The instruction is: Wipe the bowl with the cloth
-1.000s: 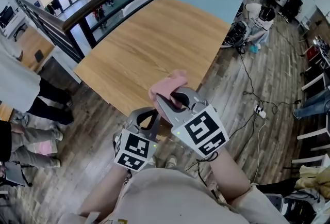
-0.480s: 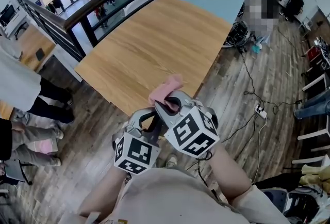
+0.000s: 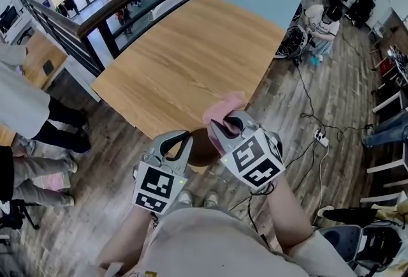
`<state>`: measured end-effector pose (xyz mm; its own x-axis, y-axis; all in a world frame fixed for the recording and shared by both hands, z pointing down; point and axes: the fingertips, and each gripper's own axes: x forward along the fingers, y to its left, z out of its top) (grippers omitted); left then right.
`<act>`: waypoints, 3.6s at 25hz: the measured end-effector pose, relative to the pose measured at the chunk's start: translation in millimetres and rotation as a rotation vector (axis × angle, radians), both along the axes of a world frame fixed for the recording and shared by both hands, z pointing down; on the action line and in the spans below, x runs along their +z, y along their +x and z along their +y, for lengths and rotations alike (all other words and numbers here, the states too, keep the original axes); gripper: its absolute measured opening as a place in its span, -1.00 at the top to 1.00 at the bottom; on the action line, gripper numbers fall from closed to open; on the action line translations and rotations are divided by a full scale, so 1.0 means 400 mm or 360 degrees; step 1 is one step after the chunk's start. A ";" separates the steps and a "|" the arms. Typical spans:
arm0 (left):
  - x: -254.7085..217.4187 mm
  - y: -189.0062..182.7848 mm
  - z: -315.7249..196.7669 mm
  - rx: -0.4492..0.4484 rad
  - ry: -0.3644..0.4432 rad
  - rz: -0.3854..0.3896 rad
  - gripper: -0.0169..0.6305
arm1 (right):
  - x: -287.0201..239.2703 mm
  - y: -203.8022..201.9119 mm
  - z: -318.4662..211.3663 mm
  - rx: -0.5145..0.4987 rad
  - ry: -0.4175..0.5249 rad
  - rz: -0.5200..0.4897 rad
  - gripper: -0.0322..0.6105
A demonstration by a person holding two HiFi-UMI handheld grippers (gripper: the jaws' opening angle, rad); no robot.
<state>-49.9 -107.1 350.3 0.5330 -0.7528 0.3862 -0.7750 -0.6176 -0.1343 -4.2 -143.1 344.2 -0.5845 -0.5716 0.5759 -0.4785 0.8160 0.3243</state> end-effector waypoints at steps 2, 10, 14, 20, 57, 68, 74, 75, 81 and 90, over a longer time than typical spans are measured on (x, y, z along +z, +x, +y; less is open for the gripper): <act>-0.004 -0.013 -0.007 -0.0030 -0.0006 0.0034 0.91 | 0.014 0.017 -0.003 0.0029 -0.0023 0.0001 0.85; -0.013 -0.057 -0.050 -0.0179 -0.0070 0.0185 0.89 | 0.064 0.041 -0.001 0.0046 -0.0085 0.0079 0.86; 0.000 -0.102 -0.056 -0.0281 -0.0097 0.0254 0.90 | 0.110 0.039 0.028 0.0039 -0.0133 0.0118 0.85; -0.020 -0.145 -0.087 -0.0397 -0.0078 0.0383 0.91 | 0.160 -0.023 0.082 -0.0098 -0.0183 0.0164 0.85; -0.036 -0.188 -0.096 -0.0578 -0.0104 0.0671 0.89 | 0.178 -0.203 0.170 -0.0190 -0.0077 -0.0055 0.85; -0.028 -0.206 -0.074 -0.0574 -0.0078 0.0612 0.91 | 0.143 -0.061 0.061 0.0105 -0.0022 -0.0110 0.85; -0.012 -0.199 -0.066 -0.0549 -0.0051 0.0481 0.91 | 0.105 -0.024 0.018 0.0160 0.0055 -0.0178 0.85; -0.011 -0.192 -0.063 -0.0540 -0.0040 0.0453 0.91 | 0.103 -0.019 0.016 0.0164 0.0065 -0.0174 0.85; -0.004 -0.164 -0.050 -0.0494 -0.0002 0.0341 0.91 | 0.105 0.006 0.014 0.0197 0.0084 -0.0134 0.85; 0.040 -0.056 -0.007 -0.0204 -0.0009 -0.0026 0.91 | 0.062 0.027 0.000 0.0239 0.0122 -0.0217 0.85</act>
